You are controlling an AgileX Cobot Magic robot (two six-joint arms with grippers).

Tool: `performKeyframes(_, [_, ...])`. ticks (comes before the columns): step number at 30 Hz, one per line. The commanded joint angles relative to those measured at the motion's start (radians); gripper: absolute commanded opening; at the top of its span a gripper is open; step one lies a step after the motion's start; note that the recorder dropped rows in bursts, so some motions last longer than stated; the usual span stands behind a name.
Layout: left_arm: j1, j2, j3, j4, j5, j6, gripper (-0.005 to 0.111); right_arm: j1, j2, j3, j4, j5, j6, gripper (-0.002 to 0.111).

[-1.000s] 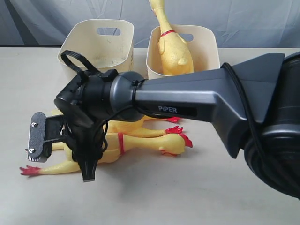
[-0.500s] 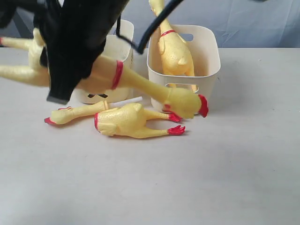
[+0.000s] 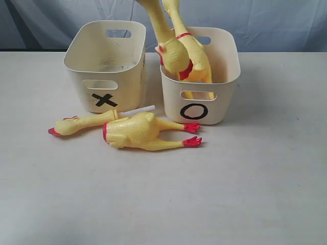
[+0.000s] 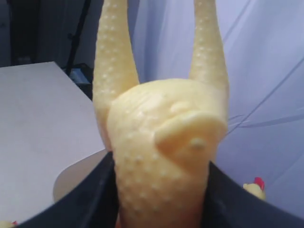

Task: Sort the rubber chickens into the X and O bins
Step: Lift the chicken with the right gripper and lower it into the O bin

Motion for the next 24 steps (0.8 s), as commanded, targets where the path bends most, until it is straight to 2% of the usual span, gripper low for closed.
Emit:
performKeyframes(1, [-0.008,-0.003,-0.003,0.007,-0.011,-0.005,0.000,-0.116,0.030,0.117,-0.021,-0.274,0.028,-0.001])
performKeyframes(4, [-0.008,-0.003,-0.003,0.007,-0.011,-0.005,0.000,-0.180,0.059,0.171,0.006,-0.440,0.028,-0.001])
performKeyframes(7, [-0.008,-0.003,-0.003,0.007,-0.011,-0.005,0.000,-0.230,0.092,0.178,0.102,-0.467,0.028,-0.001])
performKeyframes(13, [-0.008,-0.003,-0.003,0.007,-0.011,-0.005,0.000,-0.319,0.175,0.178,0.126,-0.345,0.028,-0.001])
performKeyframes(17, [-0.008,-0.003,-0.003,0.007,-0.011,-0.005,0.000,-0.352,0.251,0.178,0.234,-0.205,0.033,0.001])
performKeyframes(19, [-0.008,-0.003,-0.003,0.007,-0.011,-0.005,0.000,-0.352,0.272,0.178,0.234,-0.195,0.033,0.017])
performKeyframes(22, [-0.008,-0.003,-0.003,0.007,-0.011,-0.005,0.000,-0.352,0.262,0.178,0.267,-0.200,0.033,0.068])
performKeyframes(23, [-0.008,-0.003,-0.003,0.007,-0.011,-0.005,0.000,-0.352,0.255,0.178,0.278,-0.197,0.033,0.082])
performKeyframes(24, [-0.008,-0.003,-0.003,0.007,-0.011,-0.005,0.000,-0.352,0.247,0.178,0.278,-0.180,0.033,0.084])
